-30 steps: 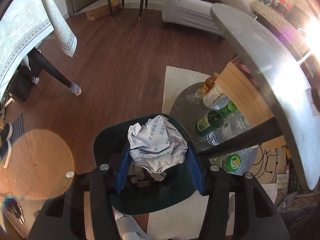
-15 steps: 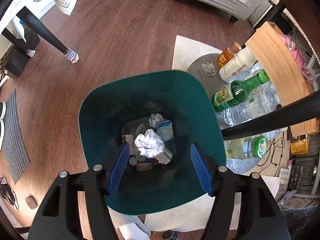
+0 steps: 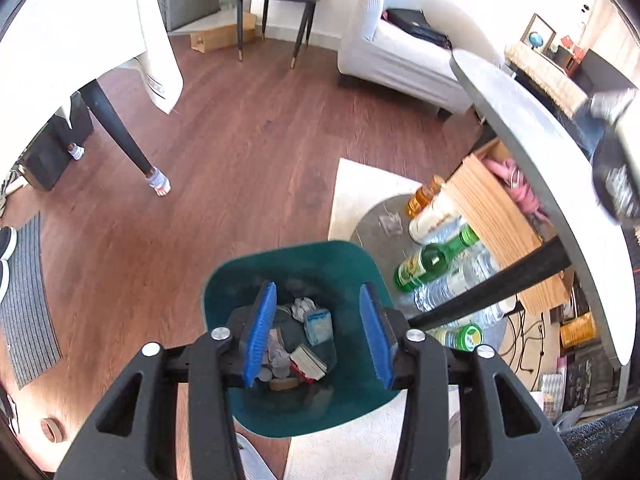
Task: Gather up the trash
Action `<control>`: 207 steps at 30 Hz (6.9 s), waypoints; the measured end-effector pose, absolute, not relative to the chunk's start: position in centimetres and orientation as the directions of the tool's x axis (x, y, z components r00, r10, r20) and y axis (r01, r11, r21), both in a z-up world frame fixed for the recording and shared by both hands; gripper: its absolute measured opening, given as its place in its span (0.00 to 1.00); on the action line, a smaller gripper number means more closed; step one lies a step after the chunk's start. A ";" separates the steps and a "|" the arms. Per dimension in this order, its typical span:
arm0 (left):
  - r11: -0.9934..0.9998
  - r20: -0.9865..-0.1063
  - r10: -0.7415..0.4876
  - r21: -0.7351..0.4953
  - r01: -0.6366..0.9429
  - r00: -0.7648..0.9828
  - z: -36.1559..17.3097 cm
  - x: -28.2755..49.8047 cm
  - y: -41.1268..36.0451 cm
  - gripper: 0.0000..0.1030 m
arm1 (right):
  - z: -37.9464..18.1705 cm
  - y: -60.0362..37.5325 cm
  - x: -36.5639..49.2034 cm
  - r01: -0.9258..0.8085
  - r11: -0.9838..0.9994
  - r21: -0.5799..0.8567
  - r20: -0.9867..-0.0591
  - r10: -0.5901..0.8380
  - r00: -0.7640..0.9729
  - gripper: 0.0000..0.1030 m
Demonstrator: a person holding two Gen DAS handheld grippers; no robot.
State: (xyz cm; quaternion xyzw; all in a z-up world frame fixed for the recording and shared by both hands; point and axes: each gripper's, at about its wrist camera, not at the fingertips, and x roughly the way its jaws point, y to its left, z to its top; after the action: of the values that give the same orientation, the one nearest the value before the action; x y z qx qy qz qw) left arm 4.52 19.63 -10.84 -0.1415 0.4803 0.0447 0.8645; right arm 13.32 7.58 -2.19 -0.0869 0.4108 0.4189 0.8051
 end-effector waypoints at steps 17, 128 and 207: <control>0.911 -0.735 0.002 -0.278 -0.305 0.678 -3.9 2.1 26.6 0.29 | -8.9 17.2 9.4 -0.843 0.517 0.148 -0.846 0.508 0.162 0.69; 0.958 -0.594 -0.098 -0.275 -0.087 0.798 3.5 5.3 12.9 0.83 | -6.4 -19.3 30.6 -0.198 0.980 0.003 -0.793 0.123 0.596 0.98; 0.968 -0.495 -0.070 -0.244 -0.061 0.866 6.4 -0.3 17.6 0.82 | -6.4 -19.3 30.7 -0.197 0.980 0.005 -0.794 0.123 0.595 0.98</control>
State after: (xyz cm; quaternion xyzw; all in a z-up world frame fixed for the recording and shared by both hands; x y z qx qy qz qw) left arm -0.35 17.56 6.39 -0.1266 0.2587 -0.0025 0.9576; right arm 30.70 -19.26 -6.36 -0.0415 0.4408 0.0896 0.8922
